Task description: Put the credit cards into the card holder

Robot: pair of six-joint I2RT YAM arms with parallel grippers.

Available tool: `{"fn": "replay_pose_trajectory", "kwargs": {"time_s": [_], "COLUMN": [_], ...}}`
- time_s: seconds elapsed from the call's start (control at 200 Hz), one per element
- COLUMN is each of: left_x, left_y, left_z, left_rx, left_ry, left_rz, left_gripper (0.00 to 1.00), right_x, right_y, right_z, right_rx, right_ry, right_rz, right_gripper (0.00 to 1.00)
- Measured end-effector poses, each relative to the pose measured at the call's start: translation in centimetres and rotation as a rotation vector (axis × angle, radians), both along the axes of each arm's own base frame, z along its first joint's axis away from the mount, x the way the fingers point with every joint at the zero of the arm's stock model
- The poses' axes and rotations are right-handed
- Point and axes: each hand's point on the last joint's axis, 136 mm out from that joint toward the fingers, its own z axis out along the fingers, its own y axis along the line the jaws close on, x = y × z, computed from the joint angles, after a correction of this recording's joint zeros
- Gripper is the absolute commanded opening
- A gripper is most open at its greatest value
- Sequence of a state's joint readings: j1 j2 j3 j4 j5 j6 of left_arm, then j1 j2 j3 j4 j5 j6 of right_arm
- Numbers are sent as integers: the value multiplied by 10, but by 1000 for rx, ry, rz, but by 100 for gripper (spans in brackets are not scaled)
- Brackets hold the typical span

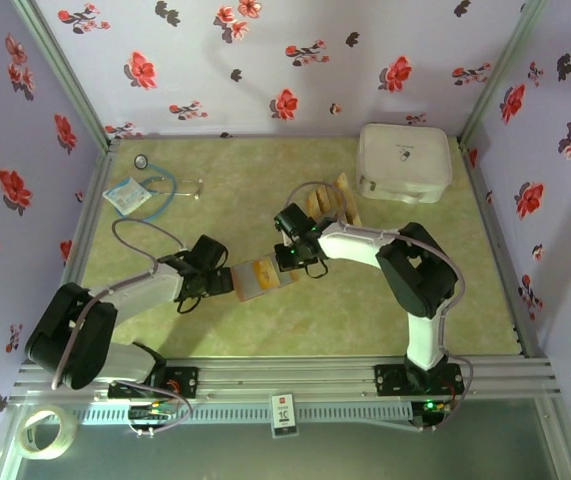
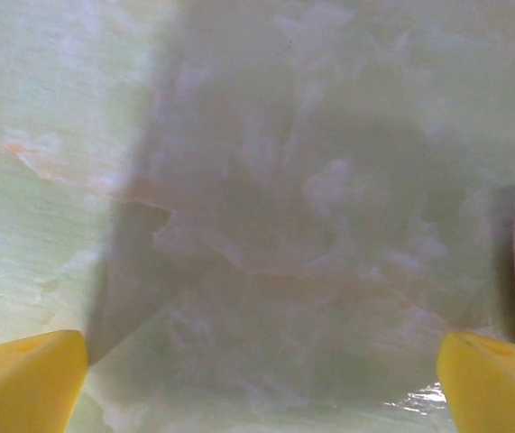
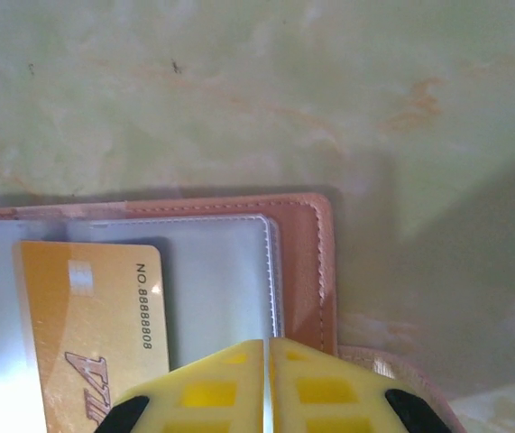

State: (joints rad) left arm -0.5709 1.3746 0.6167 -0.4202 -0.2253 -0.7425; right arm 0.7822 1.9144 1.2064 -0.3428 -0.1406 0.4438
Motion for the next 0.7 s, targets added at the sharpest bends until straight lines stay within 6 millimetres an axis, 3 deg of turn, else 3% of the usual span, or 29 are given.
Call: {"fn": "replay_pose_trajectory", "kwargs": {"time_s": [0.7], "left_x": [1], "left_y": [-1], "left_z": [-2], "left_rx": [26], "left_ry": [33], "left_rz": [-15], "left_gripper": [100], "right_x": [-8], "right_y": [18], "right_z": [-1], "right_rx": [-2], "right_ry": [-1], "right_rz": [46], "right_gripper": [9]}}
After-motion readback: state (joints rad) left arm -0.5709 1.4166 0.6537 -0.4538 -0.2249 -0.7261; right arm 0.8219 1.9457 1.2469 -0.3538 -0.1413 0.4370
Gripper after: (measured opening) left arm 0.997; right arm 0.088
